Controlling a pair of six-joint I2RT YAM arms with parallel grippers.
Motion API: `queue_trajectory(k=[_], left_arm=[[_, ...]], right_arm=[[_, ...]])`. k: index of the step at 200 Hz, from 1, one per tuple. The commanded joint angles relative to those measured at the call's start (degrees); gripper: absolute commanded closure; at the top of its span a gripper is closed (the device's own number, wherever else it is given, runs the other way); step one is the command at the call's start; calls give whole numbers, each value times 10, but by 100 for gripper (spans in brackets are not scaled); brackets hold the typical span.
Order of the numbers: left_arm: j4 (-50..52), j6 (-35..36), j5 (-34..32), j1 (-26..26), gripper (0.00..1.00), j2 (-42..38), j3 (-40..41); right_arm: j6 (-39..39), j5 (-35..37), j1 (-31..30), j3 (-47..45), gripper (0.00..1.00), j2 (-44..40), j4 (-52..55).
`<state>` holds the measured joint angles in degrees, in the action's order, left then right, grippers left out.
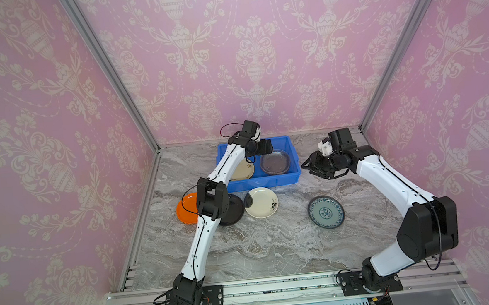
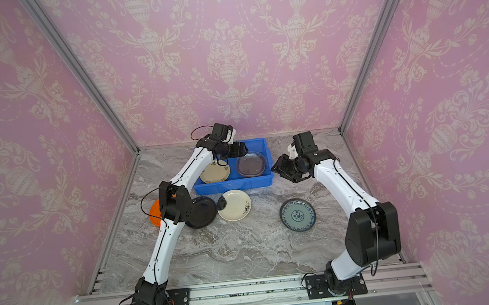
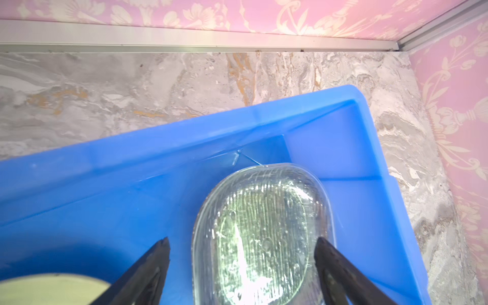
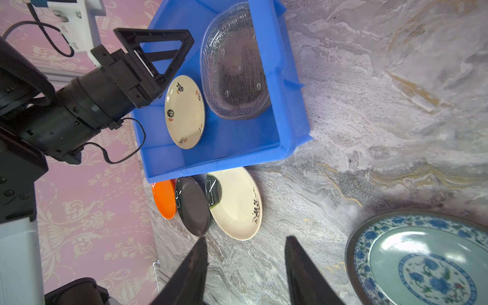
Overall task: Place the plates into the plastic bin on the countertop
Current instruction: Place the plate in the plastic bin.
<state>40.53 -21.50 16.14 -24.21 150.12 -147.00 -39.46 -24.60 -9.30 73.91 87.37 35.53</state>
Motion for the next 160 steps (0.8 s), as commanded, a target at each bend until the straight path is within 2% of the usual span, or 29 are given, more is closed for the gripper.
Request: queue_trajectory(k=[1,47,160], left_arm=[[-16,-3,8,-10,13,-13,8],[-31,-26,28,-28,15,9,10],[-85,-71,61,-36,17,33,71]], right_arm=[[-8,12,-4,-26,51,-27,-11],[-6,42,-3,-83,51,-51,-10],[-14,87,18,-202,52,-118,-17]])
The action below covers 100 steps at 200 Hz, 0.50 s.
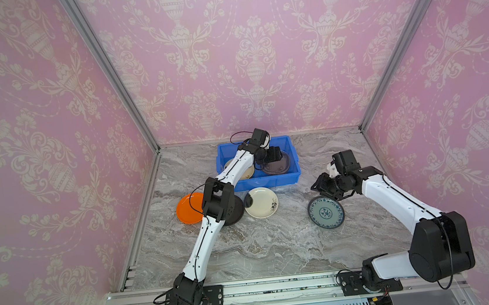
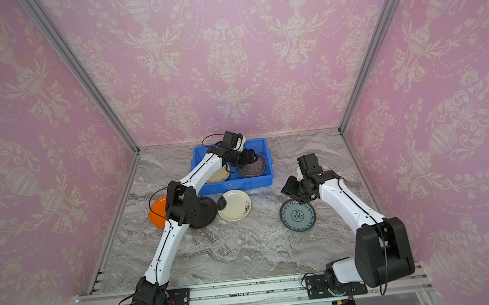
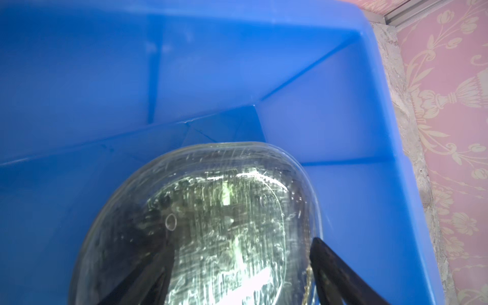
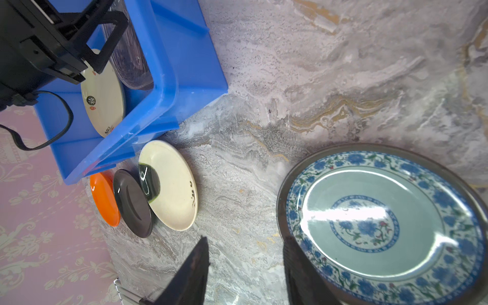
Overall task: Place the plates into the plastic bin on the countertop
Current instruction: Place the plate in the plastic bin.
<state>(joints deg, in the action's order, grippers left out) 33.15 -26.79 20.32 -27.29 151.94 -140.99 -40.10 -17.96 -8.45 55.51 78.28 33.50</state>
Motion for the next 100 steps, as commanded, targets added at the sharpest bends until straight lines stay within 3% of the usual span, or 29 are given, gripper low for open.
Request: queue_trajectory(k=[1,58,100], left_arm=[[-11,-19,19,-4,17,14,11],[-12,-27,24,-4,16,2,-34],[-24,-29,28,-5,14,-64,-37]], right_arm=[[-8,21,10,-19,52,-28,3],[-5,66,67,-65,52,-100,34],[-3,89,121,-105,55,-123,52]])
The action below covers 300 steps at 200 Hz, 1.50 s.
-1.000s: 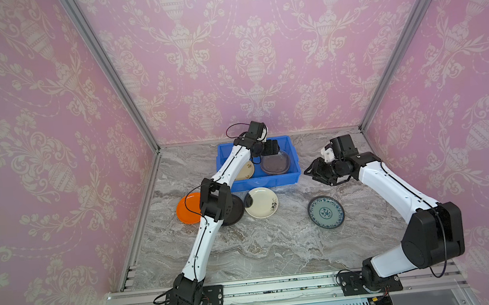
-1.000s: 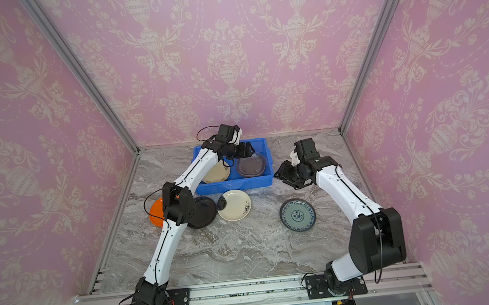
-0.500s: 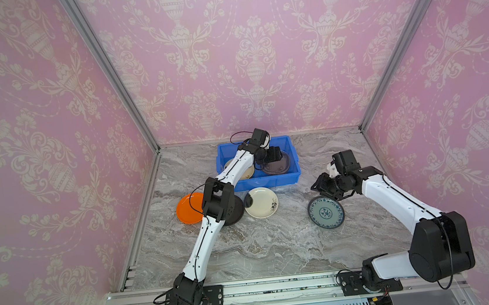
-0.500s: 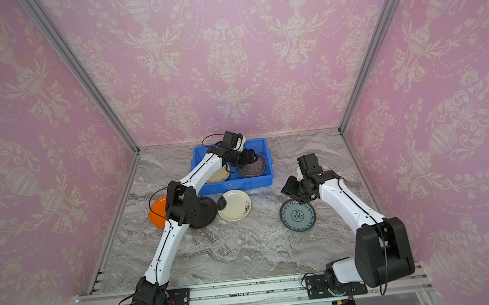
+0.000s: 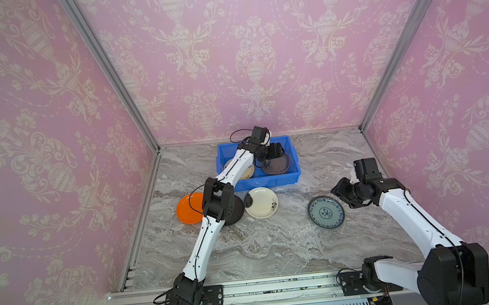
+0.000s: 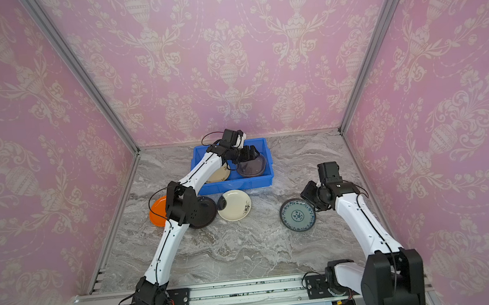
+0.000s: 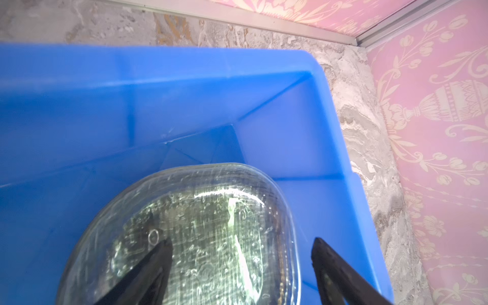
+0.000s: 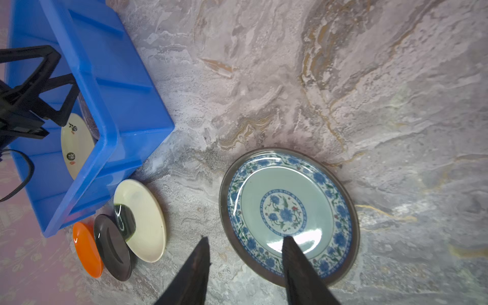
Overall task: Place the plates into the plastic bin on the countertop
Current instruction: Place the plate in the plastic bin, then pick up the plate from the middle-right of the table.
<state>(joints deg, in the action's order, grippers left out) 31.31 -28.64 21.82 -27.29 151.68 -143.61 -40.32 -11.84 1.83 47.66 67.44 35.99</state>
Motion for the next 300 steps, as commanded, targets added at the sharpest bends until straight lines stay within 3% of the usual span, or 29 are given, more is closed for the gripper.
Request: queue_trajectory(k=[1,25,73,104,147,203,300], left_arm=[[-6,-11,13,-5,14,-63,-9],[-31,-11,22,-8,14,-132,45],[-141,-14,35,-12,13,-316,279],[-124,18,21,-11,12,-404,381],[-94,42,-23,-10,11,-482,468],[-142,10,-5,-10,11,-523,558],[-207,-32,25,-2,12,-525,614]], right_arm=[[-2,29,19,-28,55,-15,27],[-16,54,30,-55,56,-36,28],[-87,69,34,-140,59,-104,7],[-123,69,34,-189,60,-161,2],[-134,50,34,-222,62,-162,-7],[-136,23,34,-247,65,-156,-61],[-153,-2,34,-312,65,-129,-164]])
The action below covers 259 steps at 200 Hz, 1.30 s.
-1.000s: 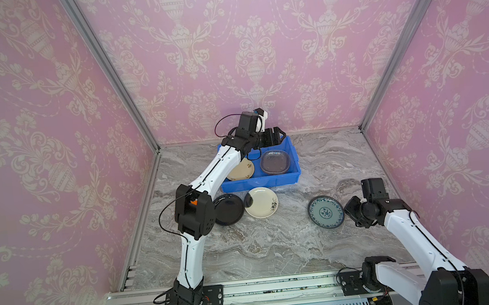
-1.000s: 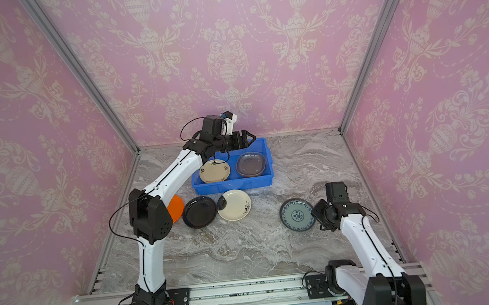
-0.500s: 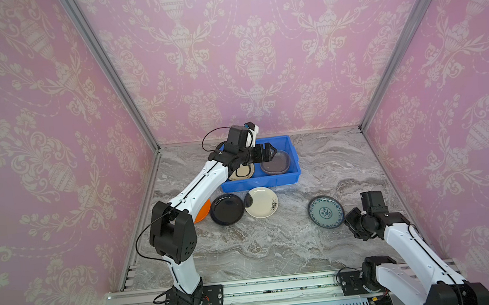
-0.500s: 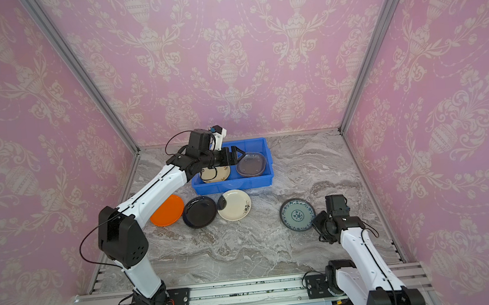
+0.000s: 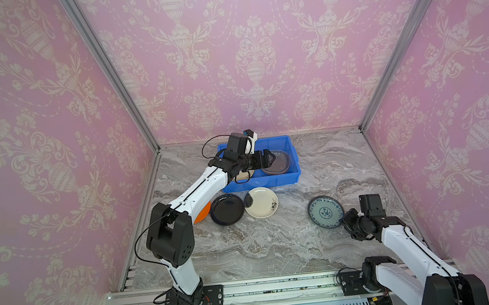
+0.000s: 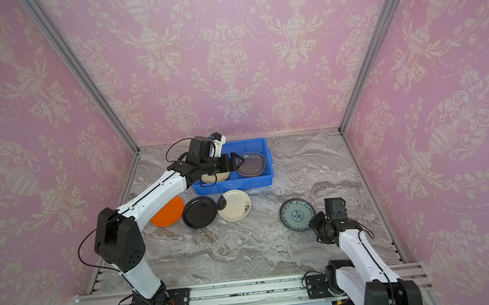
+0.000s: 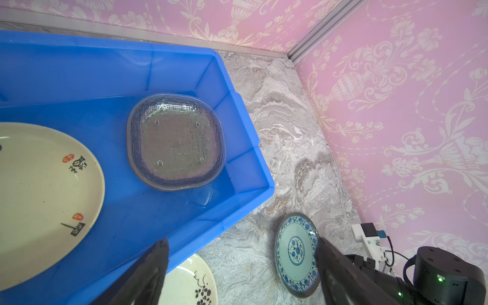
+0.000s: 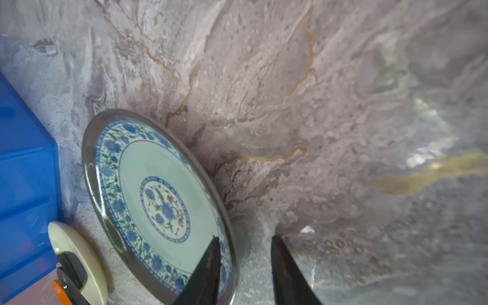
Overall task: Place the plates into the plastic bin on the countertop
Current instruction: Pick up the plate from the middle-right of the table.
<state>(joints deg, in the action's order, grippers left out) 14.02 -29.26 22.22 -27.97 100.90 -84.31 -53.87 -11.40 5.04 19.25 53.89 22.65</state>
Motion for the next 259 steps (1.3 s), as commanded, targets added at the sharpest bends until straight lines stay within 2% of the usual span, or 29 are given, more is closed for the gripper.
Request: queue_trajectory(k=[1,64,128,150,197,225,259], left_arm=[[-35,-26,21,5,12,-16,22],[-78,-57,43,7,13,-9,50],[-85,-58,49,8,13,-8,59],[-87,-59,55,8,13,-8,66],[-137,-86,82,7,14,-16,106],[-140,-86,104,2,14,-33,123],[-129,-77,120,-9,14,-50,146]], right_arm=[[-18,-7,2,-29,65,6,-32],[-24,-13,1,-53,72,10,-66],[-17,-16,1,-57,90,-9,-55],[-16,-19,1,-57,100,-19,-50],[-2,-14,0,-11,100,-70,19],[19,-14,-1,58,100,-107,73],[45,-47,-20,140,100,-100,101]])
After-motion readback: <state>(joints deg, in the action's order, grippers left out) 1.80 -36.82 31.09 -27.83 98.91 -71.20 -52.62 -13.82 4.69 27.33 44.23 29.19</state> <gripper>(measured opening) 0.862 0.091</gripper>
